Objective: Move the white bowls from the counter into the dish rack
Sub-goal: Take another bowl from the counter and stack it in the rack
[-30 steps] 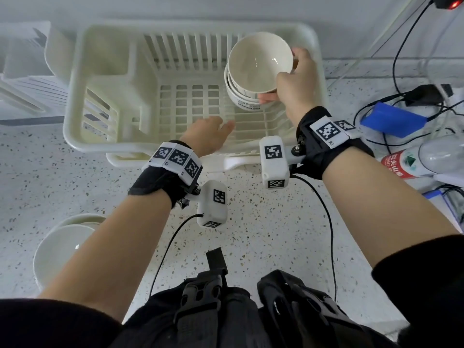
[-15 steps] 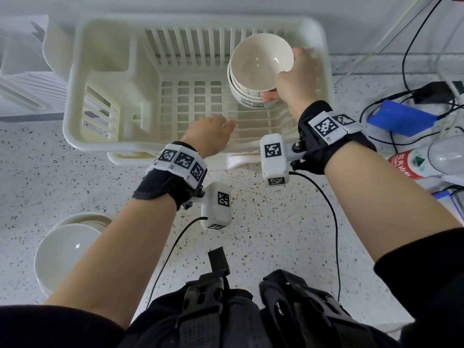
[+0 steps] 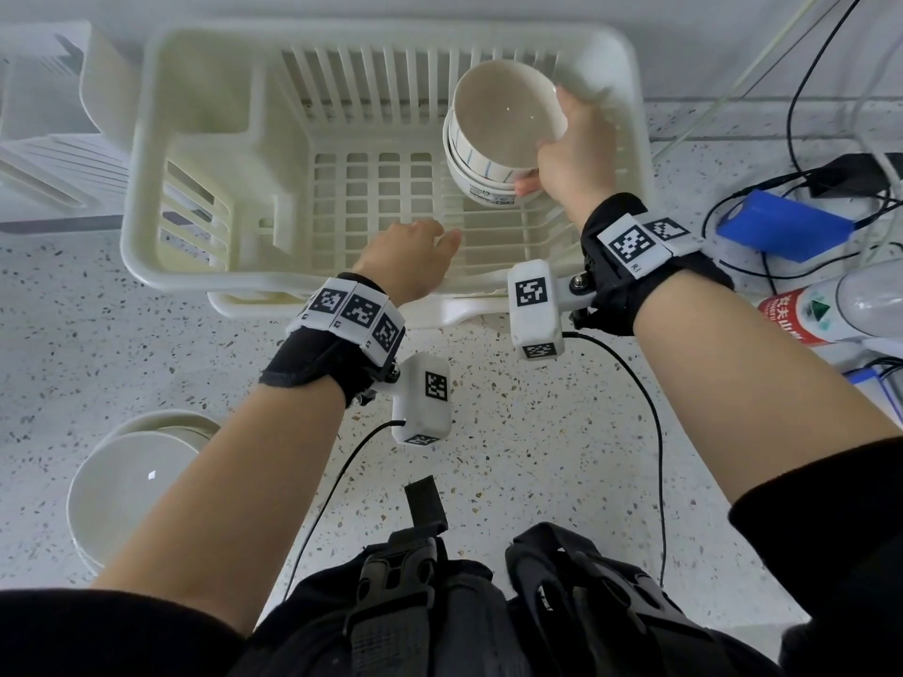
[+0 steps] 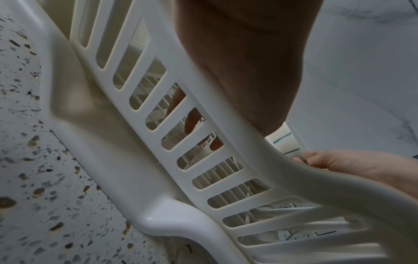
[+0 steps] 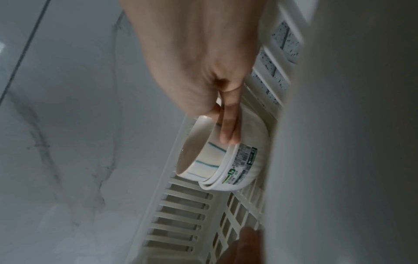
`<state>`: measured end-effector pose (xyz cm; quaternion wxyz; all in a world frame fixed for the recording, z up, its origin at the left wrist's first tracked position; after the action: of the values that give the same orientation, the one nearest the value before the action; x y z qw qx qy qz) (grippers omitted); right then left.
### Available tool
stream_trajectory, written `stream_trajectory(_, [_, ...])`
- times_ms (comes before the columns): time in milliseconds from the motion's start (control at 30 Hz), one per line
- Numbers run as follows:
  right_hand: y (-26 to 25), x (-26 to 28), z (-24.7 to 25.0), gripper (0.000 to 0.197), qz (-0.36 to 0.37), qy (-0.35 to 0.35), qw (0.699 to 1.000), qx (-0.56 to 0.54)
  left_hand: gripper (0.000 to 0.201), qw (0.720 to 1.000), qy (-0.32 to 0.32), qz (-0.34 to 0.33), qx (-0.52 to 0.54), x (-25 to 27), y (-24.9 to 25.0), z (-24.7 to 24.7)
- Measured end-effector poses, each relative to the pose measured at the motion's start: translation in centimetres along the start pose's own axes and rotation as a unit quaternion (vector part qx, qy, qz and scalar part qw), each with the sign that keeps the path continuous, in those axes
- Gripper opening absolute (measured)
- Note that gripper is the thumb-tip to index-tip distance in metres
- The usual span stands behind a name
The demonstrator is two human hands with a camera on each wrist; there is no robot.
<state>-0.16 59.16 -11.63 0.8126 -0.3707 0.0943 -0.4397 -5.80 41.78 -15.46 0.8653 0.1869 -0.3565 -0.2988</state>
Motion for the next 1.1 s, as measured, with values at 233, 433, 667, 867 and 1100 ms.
stream_trajectory(233, [-0.37, -0.32, 0.13, 0.047, -0.002, 0.038, 0.999, -0.011, 0.057, 1.0, 0.004, 0.006, -0.002, -0.13, -0.24, -0.08])
stream_trajectory(433, [-0.5, -0.31, 0.18, 0.031, -0.001, 0.07, 0.997, -0.025, 0.062, 1.0, 0.006, 0.006, -0.001, -0.25, -0.44, -0.18])
stream_trajectory(667, [-0.67, -0.31, 0.35, 0.037, 0.015, 0.075, 0.997, 0.004, 0.063, 1.0, 0.006, 0.006, -0.004, -0.44, -0.52, -0.25])
stream_trajectory(867, [-0.4, -0.36, 0.1, 0.04, 0.009, 0.058, 0.998, 0.004, 0.064, 1.0, 0.006, 0.006, -0.003, -0.44, -0.58, -0.26])
stream_trajectory(1100, [0.04, -0.49, -0.13, 0.04, 0.001, 0.057, 0.998, -0.021, 0.065, 1.0, 0.012, 0.006, -0.006, -0.18, -0.6, -0.28])
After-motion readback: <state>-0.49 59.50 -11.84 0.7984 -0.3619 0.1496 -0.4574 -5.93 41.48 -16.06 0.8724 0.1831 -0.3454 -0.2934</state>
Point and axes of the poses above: each hand's wrist, its own x-axis away from the middle knuckle, its own z-axis out of the back of the hand, y = z × x, the point moved 5 cm from there along -x, towards the middle knuckle, and after that the axes turned 9 degrees about x, right-handed, at the moved point
